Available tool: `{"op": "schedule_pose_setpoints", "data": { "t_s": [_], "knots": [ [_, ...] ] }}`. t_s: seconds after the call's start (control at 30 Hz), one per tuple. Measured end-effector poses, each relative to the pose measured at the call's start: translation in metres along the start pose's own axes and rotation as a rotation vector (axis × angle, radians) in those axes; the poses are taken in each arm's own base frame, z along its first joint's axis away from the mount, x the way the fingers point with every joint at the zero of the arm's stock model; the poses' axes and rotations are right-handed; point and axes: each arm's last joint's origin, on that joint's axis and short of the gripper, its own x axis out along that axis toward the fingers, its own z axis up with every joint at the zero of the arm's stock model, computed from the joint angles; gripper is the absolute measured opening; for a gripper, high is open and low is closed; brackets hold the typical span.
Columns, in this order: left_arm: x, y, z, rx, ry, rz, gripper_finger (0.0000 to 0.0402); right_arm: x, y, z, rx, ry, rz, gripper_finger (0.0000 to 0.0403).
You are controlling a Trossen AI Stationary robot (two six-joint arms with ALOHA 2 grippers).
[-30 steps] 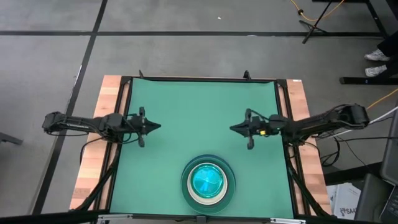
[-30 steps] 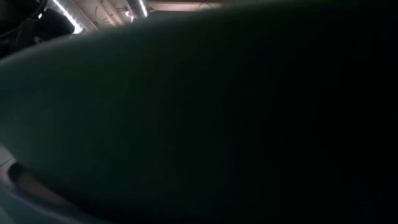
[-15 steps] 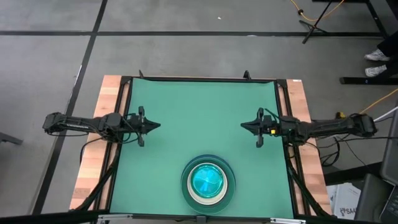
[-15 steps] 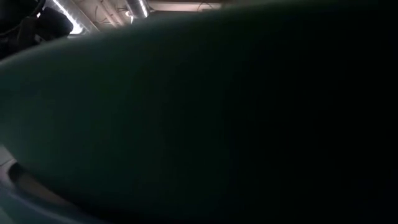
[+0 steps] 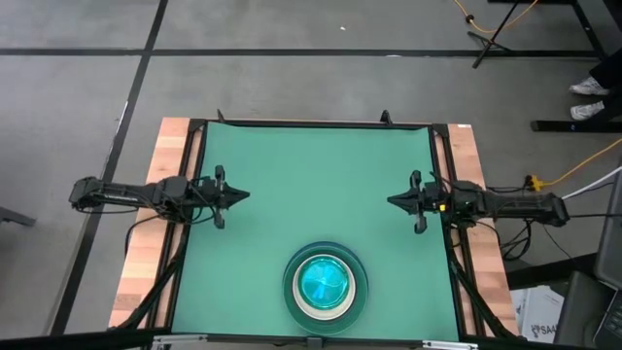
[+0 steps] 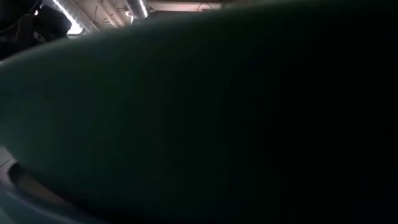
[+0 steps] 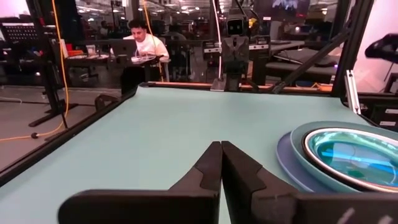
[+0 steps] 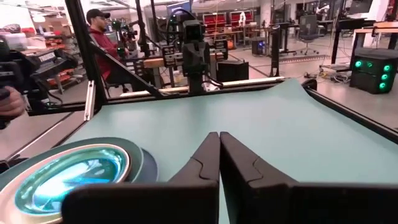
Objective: Stack plastic plates
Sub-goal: Return to Home Position
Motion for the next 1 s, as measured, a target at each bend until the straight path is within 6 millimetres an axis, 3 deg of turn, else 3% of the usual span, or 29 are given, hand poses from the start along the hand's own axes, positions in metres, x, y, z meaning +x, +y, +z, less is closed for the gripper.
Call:
{"op": "schedule_pose_setpoints", "data": {
  "t_s": [0.47, 0.63, 1.0],
  "knots": [
    [-0.0009, 0.0, -0.0012, -0.017, 0.011, -0.006, 0.0004, -0.0072, -0.0001, -0.0002, 0.033, -0.008, -0.001, 0.0001],
    [-0.0013, -0.005, -0.0016, 0.004, 0.018, -0.177, 0.0004, -0.0071, -0.0001, -0.0004, 0.034, -0.006, -0.002, 0.0001],
    [-0.0003, -0.0024, -0.0078, -0.065, 0.085, -0.085, 0.0004, -0.0071, -0.0001, -0.0007, 0.032, -0.004, -0.002, 0.0001]
  ]
}}
